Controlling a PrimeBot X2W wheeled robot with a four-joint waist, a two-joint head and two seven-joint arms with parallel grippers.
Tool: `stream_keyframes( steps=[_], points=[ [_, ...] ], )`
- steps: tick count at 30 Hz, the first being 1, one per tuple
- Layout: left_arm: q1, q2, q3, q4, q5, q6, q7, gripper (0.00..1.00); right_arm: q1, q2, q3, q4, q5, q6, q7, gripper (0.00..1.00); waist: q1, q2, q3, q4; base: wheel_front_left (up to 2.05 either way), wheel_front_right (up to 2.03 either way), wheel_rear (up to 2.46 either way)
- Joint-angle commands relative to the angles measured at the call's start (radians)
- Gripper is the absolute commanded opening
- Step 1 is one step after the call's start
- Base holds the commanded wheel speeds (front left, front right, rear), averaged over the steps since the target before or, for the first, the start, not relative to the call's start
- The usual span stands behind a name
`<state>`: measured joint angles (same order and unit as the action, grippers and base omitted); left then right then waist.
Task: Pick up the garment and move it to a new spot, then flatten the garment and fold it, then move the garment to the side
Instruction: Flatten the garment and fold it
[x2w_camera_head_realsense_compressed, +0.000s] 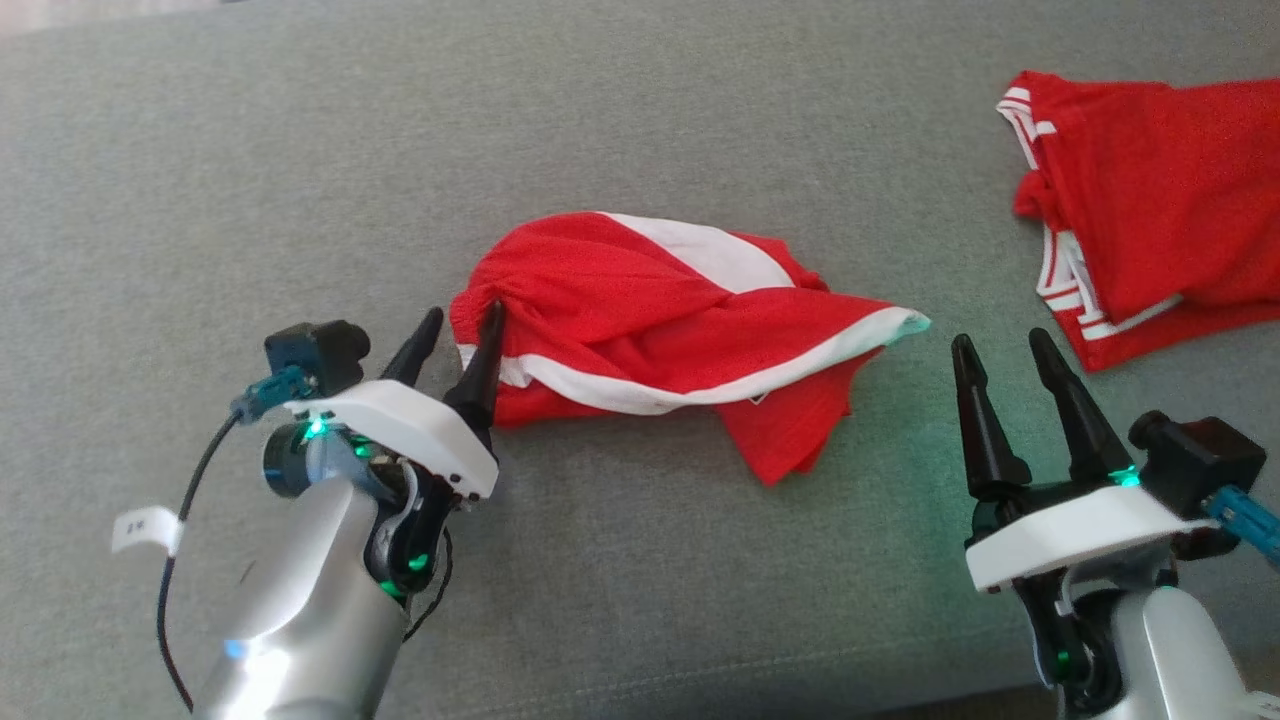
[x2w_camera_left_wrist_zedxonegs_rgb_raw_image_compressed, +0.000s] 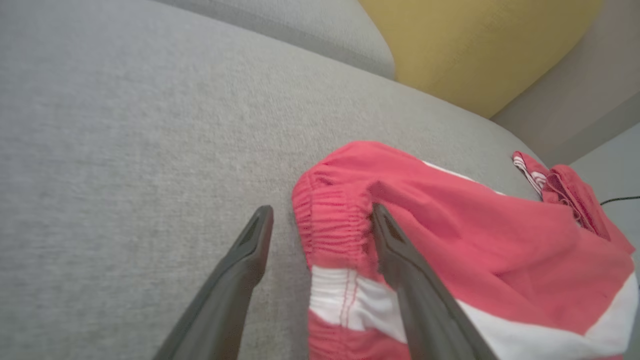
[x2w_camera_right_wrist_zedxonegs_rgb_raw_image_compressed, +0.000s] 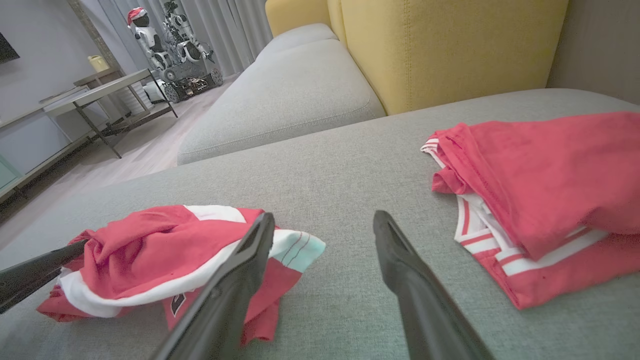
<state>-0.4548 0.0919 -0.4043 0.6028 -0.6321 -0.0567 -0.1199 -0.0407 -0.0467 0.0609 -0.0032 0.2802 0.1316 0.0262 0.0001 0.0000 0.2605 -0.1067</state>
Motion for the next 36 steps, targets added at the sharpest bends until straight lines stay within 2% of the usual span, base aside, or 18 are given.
stream_keyframes(
  steps=[1, 7, 13, 18, 26, 36],
  points=[
    [-0.013, 0.024, 0.031, -0.038, 0.011, 0.008, -0.020, 1.00, -0.024, -0.004, 0.020, -0.032, -0.001, -0.001, -0.009, 1.00, -0.0001, 0.0000, -0.006, 0.008, 0.00, 0.00, 0.00],
    [0.051, 0.051, 0.034, -0.142, 0.064, 0.068, -0.096, 1.00, -0.029, -0.004, 0.009, -0.044, -0.017, -0.001, 0.000, 1.00, -0.0001, 0.0000, -0.024, 0.042, 0.00, 0.00, 0.00],
    [0.123, 0.087, 0.072, -0.304, 0.156, 0.165, -0.137, 1.00, -0.033, -0.004, 0.000, -0.057, -0.044, -0.001, 0.011, 1.00, -0.0001, 0.0000, -0.048, 0.071, 0.00, 0.00, 0.00],
    [0.206, 0.107, 0.114, -0.440, 0.233, 0.225, -0.141, 1.00, -0.028, -0.004, 0.002, -0.066, -0.065, -0.001, 0.022, 1.00, -0.0001, 0.0000, -0.075, 0.085, 0.00, 0.00, 0.00],
    [0.341, 0.128, 0.142, -0.550, 0.286, 0.256, -0.142, 1.00, 0.001, -0.004, 0.001, -0.078, -0.088, -0.001, 0.040, 1.00, -0.0001, 0.0000, -0.114, 0.088, 0.00, 0.00, 0.00],
    [0.402, 0.146, 0.139, -0.580, 0.296, 0.275, -0.138, 1.00, 0.027, -0.004, -0.001, -0.093, -0.091, -0.001, 0.051, 1.00, -0.0001, 0.0000, -0.138, 0.083, 0.00, 0.00, 0.00]
  ],
)
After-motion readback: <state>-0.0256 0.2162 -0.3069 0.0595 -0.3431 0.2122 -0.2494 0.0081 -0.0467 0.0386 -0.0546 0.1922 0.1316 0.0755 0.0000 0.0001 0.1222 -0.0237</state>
